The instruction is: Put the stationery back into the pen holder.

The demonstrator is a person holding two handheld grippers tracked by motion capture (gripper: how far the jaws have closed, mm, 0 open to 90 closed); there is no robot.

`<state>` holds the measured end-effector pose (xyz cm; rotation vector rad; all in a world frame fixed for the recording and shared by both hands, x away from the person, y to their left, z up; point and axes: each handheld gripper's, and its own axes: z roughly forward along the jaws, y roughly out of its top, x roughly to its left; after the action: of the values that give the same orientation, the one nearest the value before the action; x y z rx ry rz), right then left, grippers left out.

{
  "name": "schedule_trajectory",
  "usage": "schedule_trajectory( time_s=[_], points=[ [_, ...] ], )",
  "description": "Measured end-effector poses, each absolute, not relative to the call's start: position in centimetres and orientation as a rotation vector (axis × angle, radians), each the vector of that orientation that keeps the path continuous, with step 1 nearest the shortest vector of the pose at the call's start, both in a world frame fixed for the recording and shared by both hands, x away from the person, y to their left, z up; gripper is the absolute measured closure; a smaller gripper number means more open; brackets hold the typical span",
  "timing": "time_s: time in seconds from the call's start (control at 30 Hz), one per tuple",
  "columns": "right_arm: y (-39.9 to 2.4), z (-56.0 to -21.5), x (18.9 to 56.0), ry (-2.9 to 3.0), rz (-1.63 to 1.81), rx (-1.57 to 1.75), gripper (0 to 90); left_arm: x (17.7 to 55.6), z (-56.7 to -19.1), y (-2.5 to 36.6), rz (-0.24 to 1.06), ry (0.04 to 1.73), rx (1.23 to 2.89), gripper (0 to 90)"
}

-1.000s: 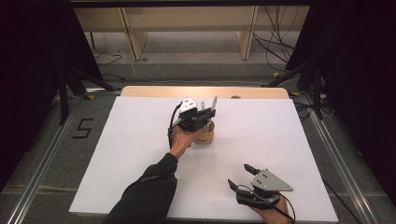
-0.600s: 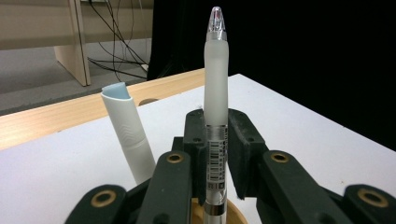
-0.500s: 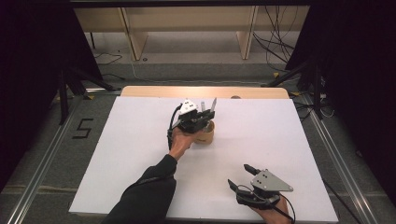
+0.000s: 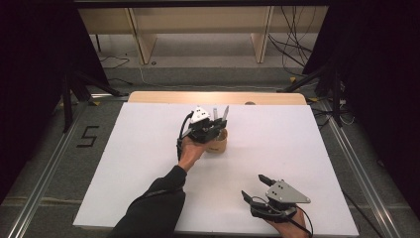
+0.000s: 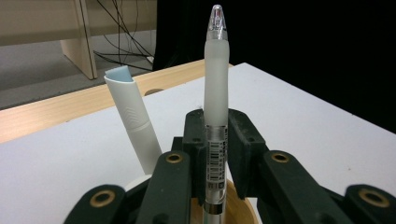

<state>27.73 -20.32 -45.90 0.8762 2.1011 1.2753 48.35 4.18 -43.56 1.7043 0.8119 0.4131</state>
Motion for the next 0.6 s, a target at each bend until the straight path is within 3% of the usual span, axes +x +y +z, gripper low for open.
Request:
schedule_trajectory(
  time_s=[0.3,0.5,0.6],
  points=[
    [-20.3,-45.9,27.8,2.1,1.274,0.877,27.5,48.1,-43.5,4.0,0.426,0.821,1.748,77.4],
    [-20.4,-45.9,27.8,2.102,1.271,0.881,27.5,47.6,-42.5,4.0,0.424,0.804,1.752,70.5],
    [-20.4,-45.9,27.8,2.101,1.269,0.881,27.5,47.2,-41.9,4.0,0.406,0.803,1.763,62.6]
  ],
)
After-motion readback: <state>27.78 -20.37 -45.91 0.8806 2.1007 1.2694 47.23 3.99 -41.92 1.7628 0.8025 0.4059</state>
